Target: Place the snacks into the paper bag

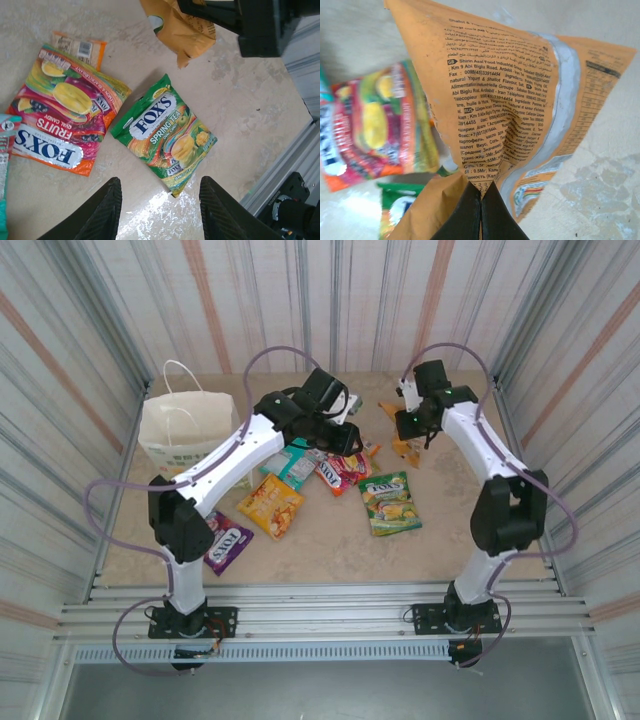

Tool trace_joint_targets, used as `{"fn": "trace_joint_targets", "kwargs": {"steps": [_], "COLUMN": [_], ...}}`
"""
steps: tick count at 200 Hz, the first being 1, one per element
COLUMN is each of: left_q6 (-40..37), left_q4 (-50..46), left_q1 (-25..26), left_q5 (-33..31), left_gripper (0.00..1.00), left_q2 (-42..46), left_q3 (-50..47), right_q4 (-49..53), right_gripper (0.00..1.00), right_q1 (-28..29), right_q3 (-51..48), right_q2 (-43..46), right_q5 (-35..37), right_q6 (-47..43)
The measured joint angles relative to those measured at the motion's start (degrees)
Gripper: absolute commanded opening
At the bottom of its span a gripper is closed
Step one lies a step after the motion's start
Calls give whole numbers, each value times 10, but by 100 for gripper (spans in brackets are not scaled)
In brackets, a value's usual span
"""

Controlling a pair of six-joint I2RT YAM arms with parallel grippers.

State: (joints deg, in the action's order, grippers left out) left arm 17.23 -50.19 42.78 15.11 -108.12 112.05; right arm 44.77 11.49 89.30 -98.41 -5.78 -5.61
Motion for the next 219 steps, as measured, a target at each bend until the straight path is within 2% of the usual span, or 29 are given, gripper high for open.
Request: {"fn": "trace_joint_targets", "kwargs": {"steps": [22,61,79,92,105,132,151,177,219], "left_q6": [-39,-125,-173,-213,-258,-348,-407,-481,-552], "left_q4": [7,32,45,56,65,72,77,81,90], "left_q1": [-9,-35,-41,-42,-42,-42,-42,-42,-42], "left_q5": [18,89,112,124,134,146,149,149,151], "left_gripper": [46,44,41,36,35,52,58,66,68], "left_q2": [24,84,114,141,170,216,233,239,239], "left_q3": [-11,-51,-70,-89,-110,-139,-155,-175,-185], "right_q4": [-12,-18,-18,-15,-7,32,59,90,166], "right_gripper": [0,0,0,0,0,0,0,0,0], "right_q1": [-9,-41,-60,-71,-77,-77,-73,-62,-35], "right_q3": [-45,-99,-104,-104,-104,-104,-106,-111,-111], "right_q2": [68,167,192,203,209,210,214,226,230], "right_q5": [-69,-228,-300,-348,-395,-483,-530,-559,-573], "right_q6": [-51,-130,-157,-170,-185,-236,-282,-339,-450]}}
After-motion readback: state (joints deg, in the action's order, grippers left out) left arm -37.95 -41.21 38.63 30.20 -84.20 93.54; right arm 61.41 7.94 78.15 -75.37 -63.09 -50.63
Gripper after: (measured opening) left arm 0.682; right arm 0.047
